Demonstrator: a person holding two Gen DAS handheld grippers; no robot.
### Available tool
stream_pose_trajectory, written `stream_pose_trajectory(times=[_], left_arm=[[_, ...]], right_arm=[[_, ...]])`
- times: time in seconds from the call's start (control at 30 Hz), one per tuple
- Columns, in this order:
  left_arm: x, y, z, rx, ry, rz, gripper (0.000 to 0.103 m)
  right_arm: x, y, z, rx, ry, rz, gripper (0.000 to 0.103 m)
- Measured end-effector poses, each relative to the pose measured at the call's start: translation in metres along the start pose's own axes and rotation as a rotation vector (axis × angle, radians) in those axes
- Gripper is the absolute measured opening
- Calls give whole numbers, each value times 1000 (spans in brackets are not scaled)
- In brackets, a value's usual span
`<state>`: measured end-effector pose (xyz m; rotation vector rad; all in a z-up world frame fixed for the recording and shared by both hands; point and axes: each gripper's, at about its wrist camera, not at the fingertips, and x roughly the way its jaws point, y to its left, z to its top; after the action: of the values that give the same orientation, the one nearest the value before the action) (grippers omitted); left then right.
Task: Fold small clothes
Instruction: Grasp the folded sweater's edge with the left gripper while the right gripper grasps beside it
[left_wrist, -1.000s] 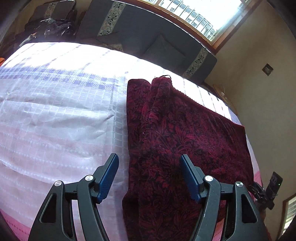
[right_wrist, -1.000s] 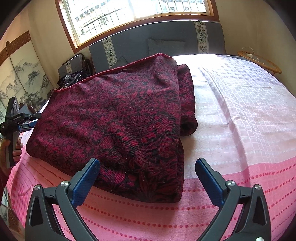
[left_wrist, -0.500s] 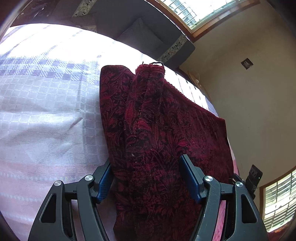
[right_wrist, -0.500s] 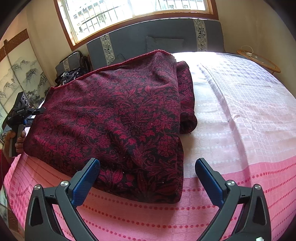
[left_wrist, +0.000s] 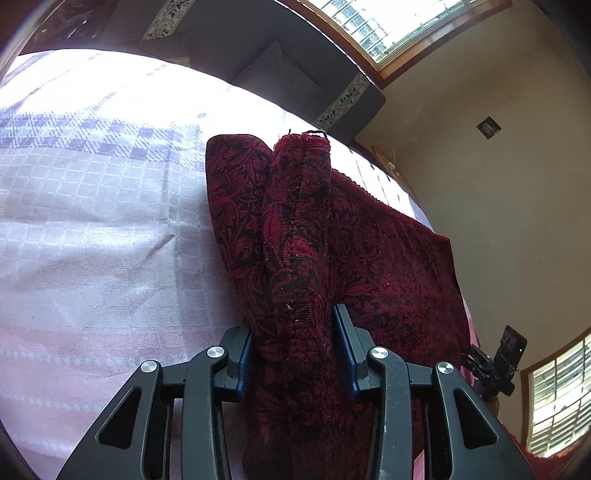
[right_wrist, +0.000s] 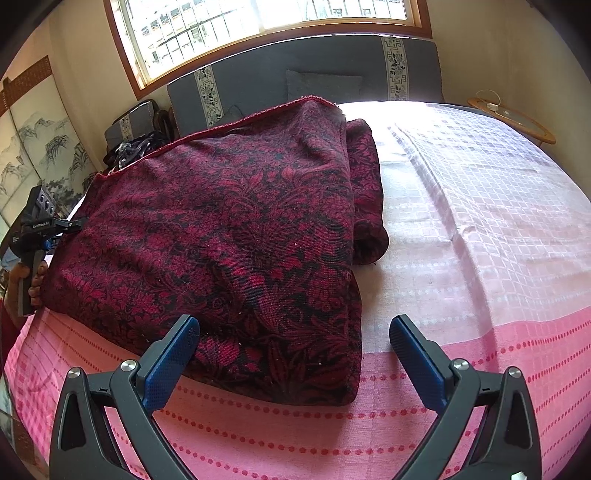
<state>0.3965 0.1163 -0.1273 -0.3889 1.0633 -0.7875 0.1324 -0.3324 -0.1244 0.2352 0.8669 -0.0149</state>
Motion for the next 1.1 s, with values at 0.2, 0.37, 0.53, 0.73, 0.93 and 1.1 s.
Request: stream_pose_trajectory(times=[0.2, 0.37, 0.53, 0.73, 0.93, 1.1], left_arm=[[-5, -13, -11, -3, -88, 68, 28], [-11, -19, -10, -17, -97, 114, 25], [-9, -33, -2, 33, -60, 195, 25], [-13, -47, 1, 43, -56, 239, 23], [-21, -65, 8, 67, -33, 268, 22], [-31, -92, 18, 88, -6, 263, 22]], right_arm=[[-1, 0, 0, 0, -1, 0, 103], [-23, -16, -4, 105, -129, -1, 102], [-60, -18, 24, 248, -244, 263, 66], [-17, 57, 101, 41, -96, 339, 12], [73, 108, 133, 28, 84, 398, 11], [131, 108, 149, 127, 149, 386, 11]])
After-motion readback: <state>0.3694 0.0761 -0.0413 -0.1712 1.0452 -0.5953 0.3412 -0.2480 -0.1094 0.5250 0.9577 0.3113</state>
